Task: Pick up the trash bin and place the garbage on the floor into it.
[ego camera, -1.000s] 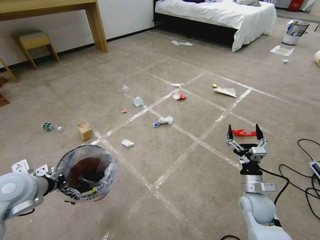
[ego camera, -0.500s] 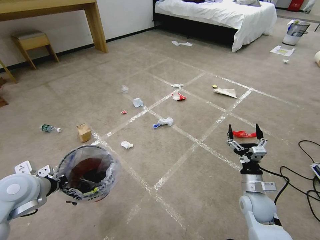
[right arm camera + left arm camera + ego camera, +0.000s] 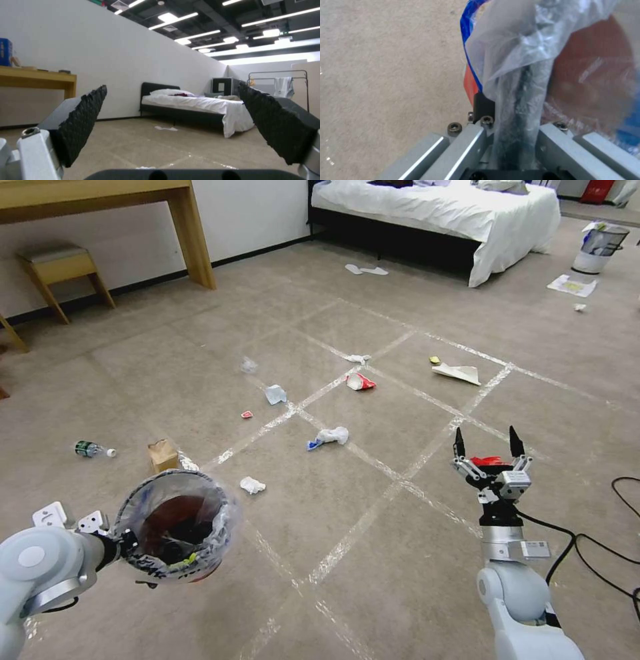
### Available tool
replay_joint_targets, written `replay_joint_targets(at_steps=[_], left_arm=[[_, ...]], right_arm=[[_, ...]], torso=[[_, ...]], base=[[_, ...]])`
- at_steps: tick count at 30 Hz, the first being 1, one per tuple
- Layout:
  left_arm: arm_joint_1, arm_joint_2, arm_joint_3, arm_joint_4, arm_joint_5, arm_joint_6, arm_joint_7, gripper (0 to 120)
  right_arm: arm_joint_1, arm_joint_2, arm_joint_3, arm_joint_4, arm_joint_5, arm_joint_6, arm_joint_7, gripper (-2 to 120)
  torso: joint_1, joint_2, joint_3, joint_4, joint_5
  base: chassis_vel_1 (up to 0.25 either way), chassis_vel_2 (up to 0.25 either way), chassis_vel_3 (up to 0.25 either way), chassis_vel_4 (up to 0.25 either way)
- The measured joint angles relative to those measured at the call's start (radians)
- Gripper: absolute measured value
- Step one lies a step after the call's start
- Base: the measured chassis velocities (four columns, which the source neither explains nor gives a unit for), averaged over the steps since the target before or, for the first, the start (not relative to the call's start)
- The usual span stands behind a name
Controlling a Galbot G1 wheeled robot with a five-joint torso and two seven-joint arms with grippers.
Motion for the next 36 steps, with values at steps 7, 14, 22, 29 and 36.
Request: replay_joint_targets(at_steps=[7, 14, 22, 29, 36], left_arm=[[-0.001, 0.0, 0.0, 0.003, 0.0, -0.002, 0.002, 0], [-0.002, -0.002, 0.001, 0.002, 0.001, -0.004, 0.003, 0], [0.001, 0.0, 0.0, -0.002, 0.003, -0.006, 0.003, 0], [0.002, -0.01, 0.005, -0.003, 0.013, -0.007, 0.003, 0], [0.005, -0.011, 0.003, -0.005, 0.016, -0.008, 0.005, 0]], right_arm=[[0.005, -0.002, -0.001, -0.003, 0.004, -0.001, -0.002, 100], [0.004, -0.002, -0.002, -0.004, 0.004, -0.001, -0.003, 100], [0.0, -0.004, 0.0, 0.001, 0.007, -0.001, -0.005, 100], [-0.003, -0.002, 0.001, 0.0, 0.007, 0.001, -0.008, 100], [-0.001, -0.003, 0.001, 0.0, 0.007, 0.001, -0.01, 100]], torso=[[0.0, 0.0, 0.0, 0.0, 0.0], [0.0, 0.0, 0.0, 0.0001, 0.0], [0.0, 0.0, 0.0, 0.0, 0.0], [0.0, 0.0, 0.0, 0.0001, -0.0001], [0.0, 0.0, 0.0, -0.0002, 0.0002]], base=[[-0.129, 0.125, 0.131, -0.125], [-0.123, 0.128, 0.127, -0.134], [-0.123, 0.12, 0.13, -0.128], [-0.129, 0.154, 0.133, -0.151], [-0.151, 0.135, 0.149, -0.138]])
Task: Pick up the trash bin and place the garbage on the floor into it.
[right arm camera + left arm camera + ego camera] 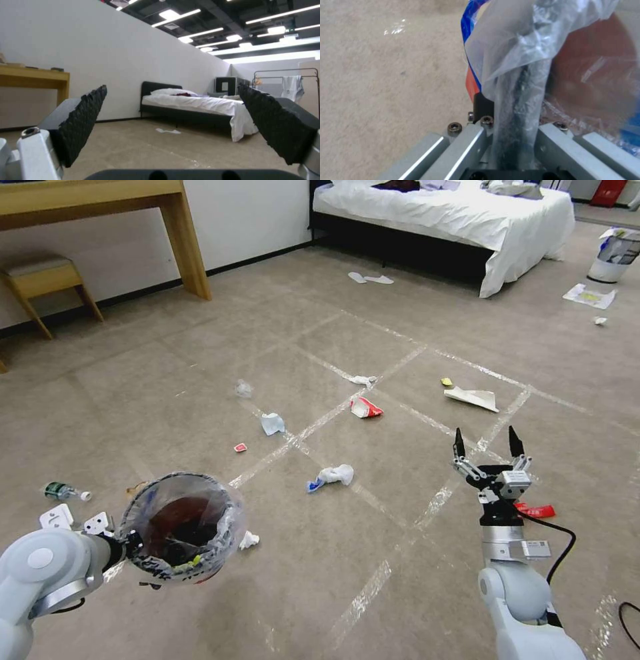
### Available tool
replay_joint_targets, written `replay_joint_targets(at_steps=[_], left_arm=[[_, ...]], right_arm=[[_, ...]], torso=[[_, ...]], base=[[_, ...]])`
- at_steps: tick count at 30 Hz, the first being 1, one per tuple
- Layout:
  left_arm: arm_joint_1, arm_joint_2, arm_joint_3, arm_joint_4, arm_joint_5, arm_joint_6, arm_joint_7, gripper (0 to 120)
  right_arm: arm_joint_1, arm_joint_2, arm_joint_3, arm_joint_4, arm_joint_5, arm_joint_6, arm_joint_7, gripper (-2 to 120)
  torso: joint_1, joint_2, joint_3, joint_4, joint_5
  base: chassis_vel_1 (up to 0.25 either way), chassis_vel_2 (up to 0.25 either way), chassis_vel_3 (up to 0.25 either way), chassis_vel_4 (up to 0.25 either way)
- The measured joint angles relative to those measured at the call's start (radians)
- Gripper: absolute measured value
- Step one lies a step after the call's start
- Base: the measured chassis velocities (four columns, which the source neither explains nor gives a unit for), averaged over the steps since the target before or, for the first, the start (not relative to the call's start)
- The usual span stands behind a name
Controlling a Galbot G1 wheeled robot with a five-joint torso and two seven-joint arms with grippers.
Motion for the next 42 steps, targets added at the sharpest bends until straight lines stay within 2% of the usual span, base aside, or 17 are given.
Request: replay_joint_targets(at_steps=[5, 9, 19, 35, 42], left_arm=[[0.004, 0.001, -0.002, -0.004, 0.0, 0.0, 0.0, 0], [0.006, -0.003, -0.002, -0.006, 0.003, 0.0, 0.0, 0], [0.013, -0.002, -0.001, -0.015, 0.011, -0.002, 0.0, 0], [0.024, -0.004, -0.002, -0.028, 0.023, -0.006, -0.001, 0], [0.021, 0.003, 0.001, -0.026, 0.023, -0.008, 0.0, 0]], right_arm=[[0.0, 0.001, 0.0, 0.0, 0.0, 0.0, -0.002, 100], [-0.001, 0.001, 0.0, 0.0, 0.0, 0.001, -0.005, 100], [-0.006, -0.003, 0.001, 0.008, 0.007, 0.001, -0.007, 100], [-0.016, 0.002, 0.0, 0.011, -0.012, 0.013, -0.008, 100], [-0.016, -0.007, -0.003, 0.004, -0.015, 0.018, -0.006, 100]], torso=[[0.0, 0.0, 0.0, 0.0005, 0.0001], [0.0, 0.0, 0.0, 0.0, -0.0003], [0.0, 0.0, 0.0, 0.0006, 0.0], [0.0, 0.0, 0.0, 0.0001, 0.0001], [0.0, 0.0, 0.0, 0.0, -0.0002]], base=[[-0.149, 0.145, 0.155, -0.156], [-0.161, 0.156, 0.156, -0.162], [-0.167, 0.161, 0.163, -0.165], [-0.177, 0.176, 0.165, -0.174], [-0.088, 0.087, 0.085, -0.078]])
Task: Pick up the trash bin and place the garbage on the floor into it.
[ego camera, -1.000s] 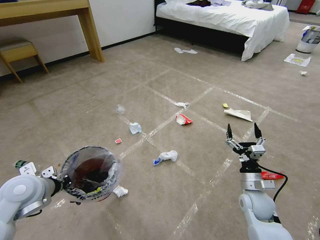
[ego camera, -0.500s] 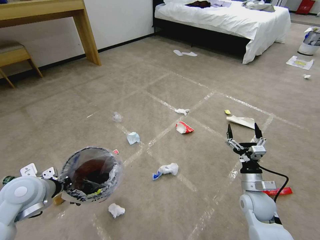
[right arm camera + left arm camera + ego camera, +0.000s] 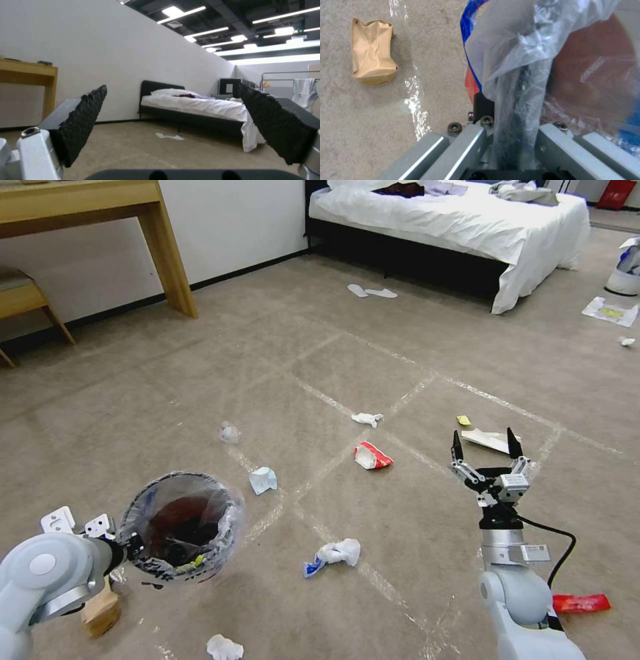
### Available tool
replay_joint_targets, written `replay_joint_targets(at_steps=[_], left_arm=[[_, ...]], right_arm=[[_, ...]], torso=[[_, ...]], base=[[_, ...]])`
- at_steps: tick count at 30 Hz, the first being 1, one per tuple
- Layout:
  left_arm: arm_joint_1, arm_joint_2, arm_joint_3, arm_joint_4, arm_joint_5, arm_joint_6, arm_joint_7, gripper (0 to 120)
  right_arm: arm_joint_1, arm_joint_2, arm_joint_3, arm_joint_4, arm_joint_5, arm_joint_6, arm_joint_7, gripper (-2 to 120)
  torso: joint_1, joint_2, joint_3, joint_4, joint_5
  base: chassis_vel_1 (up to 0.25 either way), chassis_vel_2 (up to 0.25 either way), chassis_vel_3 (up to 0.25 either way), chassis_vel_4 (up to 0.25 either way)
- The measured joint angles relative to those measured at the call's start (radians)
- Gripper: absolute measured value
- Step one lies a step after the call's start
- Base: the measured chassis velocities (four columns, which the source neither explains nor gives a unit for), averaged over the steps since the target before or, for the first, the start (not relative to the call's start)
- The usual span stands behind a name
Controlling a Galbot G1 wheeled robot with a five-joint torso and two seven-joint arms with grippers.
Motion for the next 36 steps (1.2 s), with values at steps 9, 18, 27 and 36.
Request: replay_joint_targets(at_steps=[9, 18, 27, 36], left_arm=[[-0.008, 0.003, 0.004, 0.013, -0.003, 0.0, 0.002, 0], [-0.002, -0.009, 0.004, 0.012, 0.0, -0.001, 0.01, 0], [0.006, -0.013, 0.004, -0.01, 0.008, -0.004, 0.009, 0], [-0.036, -0.003, 0.05, 0.026, 0.027, -0.004, 0.044, 0]], right_arm=[[0.011, -0.001, -0.006, -0.005, 0.005, -0.005, 0.0, 100], [0.02, -0.033, -0.01, -0.022, 0.017, -0.01, -0.013, 100], [0.082, -0.255, -0.042, -0.137, 0.143, -0.014, -0.208, 100], [0.256, -0.622, -0.268, -0.329, 0.315, -0.005, -0.766, 100]], torso=[[0.0, 0.0, 0.0, 0.0003, 0.0001], [0.0, 0.0, 0.0, 0.0003, 0.0001], [0.0, 0.0, 0.0, 0.0004, 0.0004], [0.0, 0.0, 0.0, 0.0004, 0.0001]], base=[[0.0, 0.0, 0.0, 0.0], [0.0, 0.0, 0.0, 0.0], [0.0, 0.0, 0.0, 0.0], [0.0, 0.0, 0.0, 0.0]])
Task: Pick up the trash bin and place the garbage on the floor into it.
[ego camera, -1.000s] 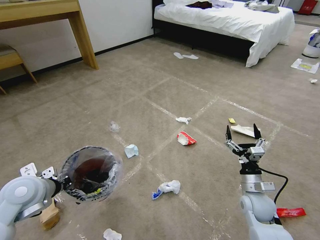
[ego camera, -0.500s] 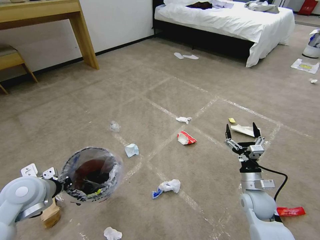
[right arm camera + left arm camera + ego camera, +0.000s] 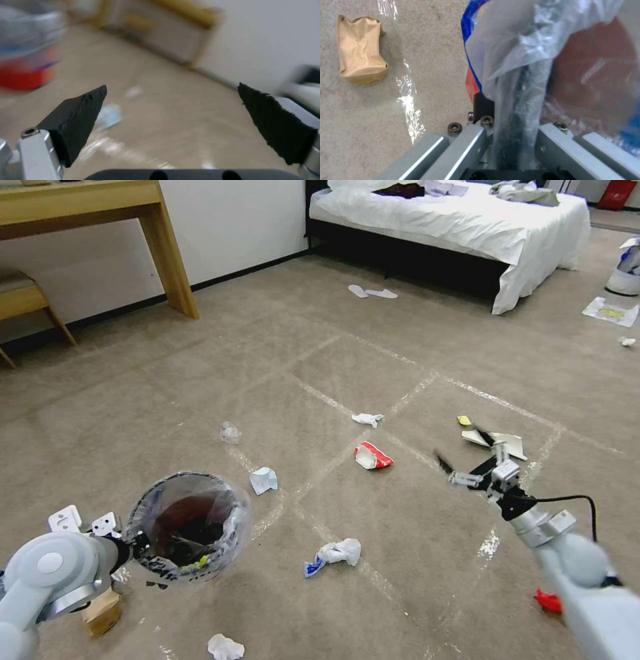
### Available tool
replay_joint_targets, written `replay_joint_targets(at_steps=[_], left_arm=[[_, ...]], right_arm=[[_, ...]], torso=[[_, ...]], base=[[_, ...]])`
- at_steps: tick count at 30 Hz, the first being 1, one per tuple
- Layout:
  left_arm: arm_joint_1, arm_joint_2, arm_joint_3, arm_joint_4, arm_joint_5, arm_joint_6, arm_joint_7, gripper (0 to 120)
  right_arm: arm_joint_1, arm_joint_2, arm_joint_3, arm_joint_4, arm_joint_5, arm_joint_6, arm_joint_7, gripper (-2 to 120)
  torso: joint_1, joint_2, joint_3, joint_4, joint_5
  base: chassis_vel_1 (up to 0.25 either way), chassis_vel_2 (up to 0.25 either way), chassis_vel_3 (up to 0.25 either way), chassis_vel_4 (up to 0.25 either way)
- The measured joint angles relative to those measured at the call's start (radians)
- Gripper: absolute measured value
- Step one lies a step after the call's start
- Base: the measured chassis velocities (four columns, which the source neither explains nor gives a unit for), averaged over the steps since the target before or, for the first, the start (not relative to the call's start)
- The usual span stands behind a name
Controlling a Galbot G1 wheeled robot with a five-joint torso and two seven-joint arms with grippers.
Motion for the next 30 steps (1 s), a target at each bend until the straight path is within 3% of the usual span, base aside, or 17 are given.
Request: replay_joint_targets(at_steps=[1, 3, 4, 6, 7, 9, 12, 14, 15, 17, 18, 21, 25, 27, 30], left_arm=[[0.0, 0.0, 0.0, 0.0, 0.0, 0.0, 0.0, 0], [0.0, -0.009, -0.006, 0.011, 0.008, 0.001, 0.015, 0], [0.0, -0.009, -0.006, 0.011, 0.008, 0.001, 0.015, 0], [0.003, -0.024, -0.017, 0.016, 0.019, 0.001, 0.026, 0], [0.003, -0.024, -0.017, 0.016, 0.019, 0.001, 0.026, 0], [0.006, -0.045, -0.025, 0.019, 0.024, 0.0, 0.021, 0], [0.007, -0.054, -0.028, 0.019, 0.025, -0.001, 0.018, 0], [0.013, -0.071, -0.034, 0.019, 0.032, -0.003, 0.012, 0], [0.013, -0.071, -0.034, 0.019, 0.032, -0.003, 0.012, 0], [0.026, -0.088, -0.038, 0.02, 0.053, -0.004, 0.013, 0], [0.026, -0.088, -0.038, 0.02, 0.053, -0.004, 0.013, 0], [0.033, -0.107, -0.041, 0.019, 0.071, -0.005, 0.018, 0], [0.031, -0.114, -0.041, 0.019, 0.076, -0.006, 0.019, 0], [0.028, -0.12, -0.04, 0.019, 0.082, -0.007, 0.019, 0], [0.028, -0.123, -0.04, 0.019, 0.085, -0.007, 0.018, 0]], right_arm=[[0.0, 0.0, 0.0, 0.0, 0.0, 0.0, 0.0, 100], [0.129, -0.074, -0.21, -0.052, 0.0, 0.002, -0.085, 100], [0.129, -0.074, -0.21, -0.052, 0.0, 0.002, -0.085, 100], [0.318, -0.07, -0.457, -0.124, -0.002, -0.003, -0.114, 100], [0.318, -0.07, -0.457, -0.124, -0.002, -0.003, -0.114, 100], [0.59, 0.041, -0.78, -0.318, -0.023, 0.027, -0.166, 100], [0.678, 0.095, -0.881, -0.397, -0.034, 0.042, -0.183, 100], [0.817, 0.202, -1.02, -0.559, -0.073, 0.072, -0.21, 100], [0.817, 0.202, -1.02, -0.559, -0.073, 0.072, -0.21, 100], [0.872, 0.32, -1.079, -0.709, -0.177, 0.074, -0.224, 100], [0.872, 0.32, -1.079, -0.709, -0.177, 0.074, -0.224, 100], [0.899, 0.439, -1.121, -0.787, -0.234, 0.061, -0.257, 100], [0.906, 0.479, -1.13, -0.797, -0.274, 0.057, -0.268, 100], [0.916, 0.538, -1.134, -0.832, -0.341, 0.06, -0.267, 100], [0.919, 0.568, -1.129, -0.87, -0.408, 0.063, -0.259, 100]], torso=[[0.0, 0.0, 0.0, 0.0, 0.0], [0.0, 0.0, 0.0, -0.0009, -0.0003], [0.0, 0.0, 0.0, -0.0009, -0.0003], [0.0, 0.0, 0.0, -0.0007, 0.0002], [0.0, 0.0, 0.0, -0.0007, 0.0002], [0.0, 0.0, 0.0, 0.0003, 0.0002], [0.0, 0.0, 0.0, 0.0005, 0.0009], [0.0, 0.0, 0.0, 0.0007, -0.0013], [0.0, 0.0, 0.0, 0.0007, -0.0013], [0.0, 0.0, 0.0, -0.0002, 0.0002], [0.0, 0.0, 0.0, -0.0002, 0.0002], [0.0, 0.0, 0.0, -0.0006, -0.0007], [0.0, 0.0, 0.0, 0.0, 0.0], [0.0, 0.0, 0.0, 0.0002, -0.0005], [0.0, 0.0, 0.0, 0.0002, -0.0003]], base=[[0.0, 0.0, 0.0, 0.0], [0.0, 0.0, 0.0, 0.0], [0.0, 0.0, 0.0, 0.0], [0.0, 0.0, 0.0, 0.0], [0.0, 0.0, 0.0, 0.0], [0.0, 0.0, 0.0, 0.0], [0.0, 0.0, 0.0, 0.0], [0.0, 0.0, 0.0, 0.0], [0.0, 0.0, 0.0, 0.0], [0.0, 0.0, 0.0, 0.0], [0.0, 0.0, 0.0, 0.0], [0.0, 0.0, 0.0, 0.0], [0.0, 0.0, 0.0, 0.0], [0.0, 0.0, 0.0, 0.0], [0.0, 0.0, 0.0, 0.0]])
